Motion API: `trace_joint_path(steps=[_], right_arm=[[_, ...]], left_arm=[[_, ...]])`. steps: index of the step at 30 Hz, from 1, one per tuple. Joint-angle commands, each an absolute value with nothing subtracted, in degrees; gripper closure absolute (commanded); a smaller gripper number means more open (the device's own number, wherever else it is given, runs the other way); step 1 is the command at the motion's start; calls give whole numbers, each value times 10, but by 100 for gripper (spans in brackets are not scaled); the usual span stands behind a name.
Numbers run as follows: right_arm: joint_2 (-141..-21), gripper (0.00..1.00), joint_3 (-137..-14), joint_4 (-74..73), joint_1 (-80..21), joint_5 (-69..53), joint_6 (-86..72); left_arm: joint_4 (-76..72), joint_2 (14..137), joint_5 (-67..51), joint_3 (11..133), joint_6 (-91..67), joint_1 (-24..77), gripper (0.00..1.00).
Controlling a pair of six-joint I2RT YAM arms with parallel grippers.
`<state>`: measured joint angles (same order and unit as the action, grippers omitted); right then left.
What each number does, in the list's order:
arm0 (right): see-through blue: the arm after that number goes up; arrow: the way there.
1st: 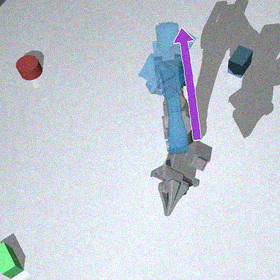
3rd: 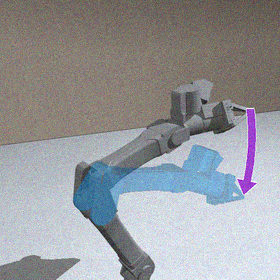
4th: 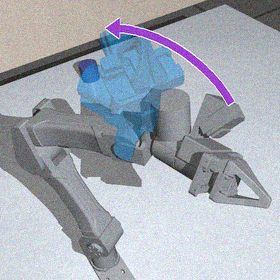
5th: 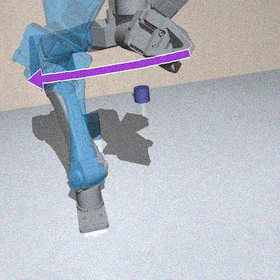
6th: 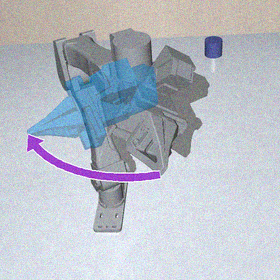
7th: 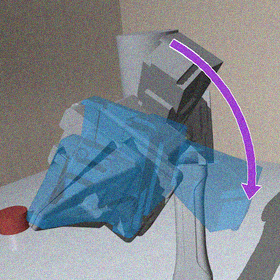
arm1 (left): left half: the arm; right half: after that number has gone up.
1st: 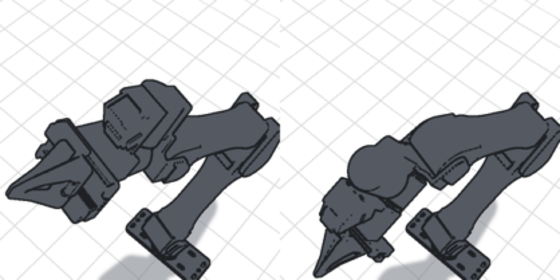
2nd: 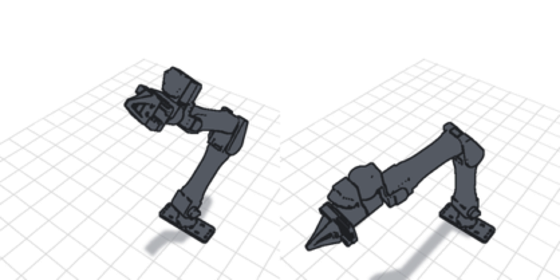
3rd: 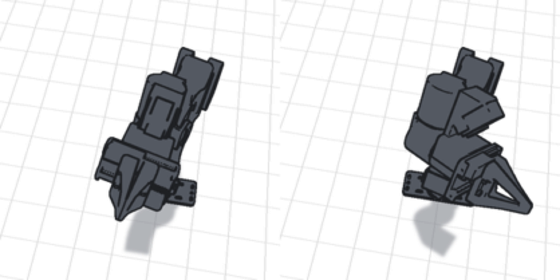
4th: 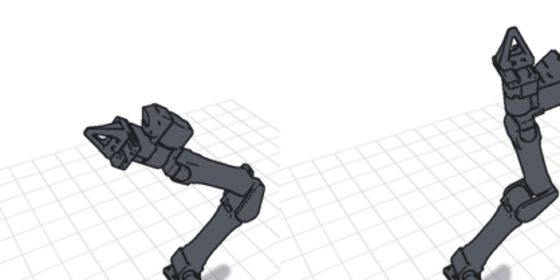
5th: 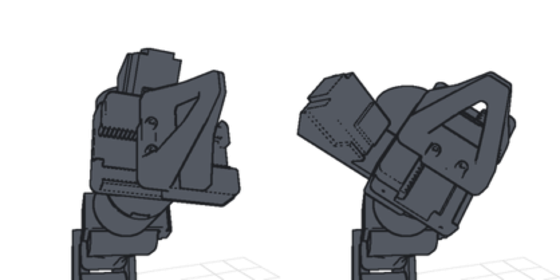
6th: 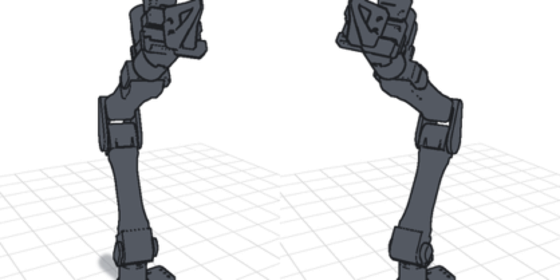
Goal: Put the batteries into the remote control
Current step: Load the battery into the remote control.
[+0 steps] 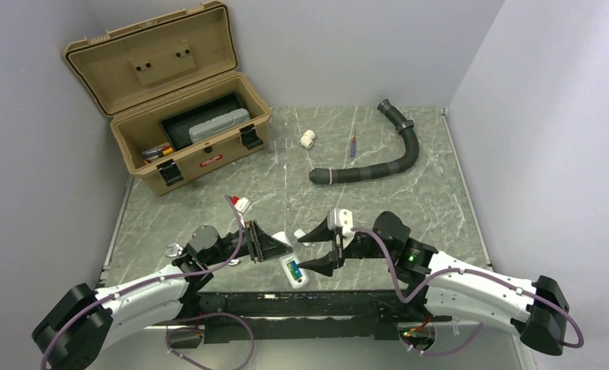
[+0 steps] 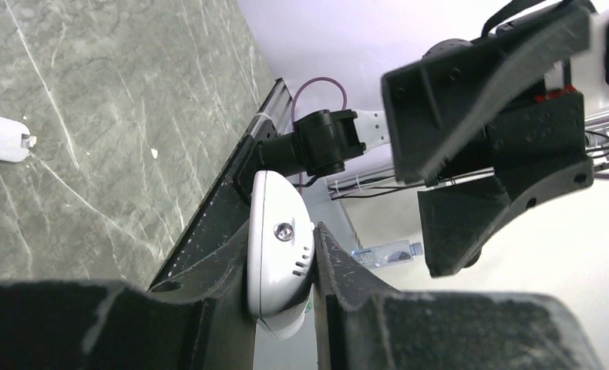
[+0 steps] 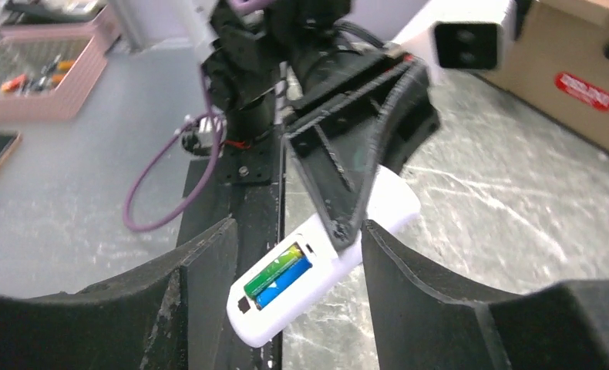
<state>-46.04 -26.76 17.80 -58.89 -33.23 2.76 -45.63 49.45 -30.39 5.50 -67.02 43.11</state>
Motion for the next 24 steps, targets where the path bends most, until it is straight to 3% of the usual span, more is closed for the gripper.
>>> trace_joint_path(steps=[1, 9, 15, 24], right_arm=[[-421, 36, -253, 203, -587, -186, -166], [-426, 31, -281, 54, -587, -69, -347], [-468, 17, -306, 15, -587, -153, -355], [-489, 15, -287, 43, -587, -192, -378]], left_arm=[[-480, 478, -307, 68, -644, 434, 100], [-498, 472, -303, 63, -647, 434, 100], [-491, 465, -299, 66, -650, 433, 100], [-504, 472, -298, 66, -658, 434, 100]])
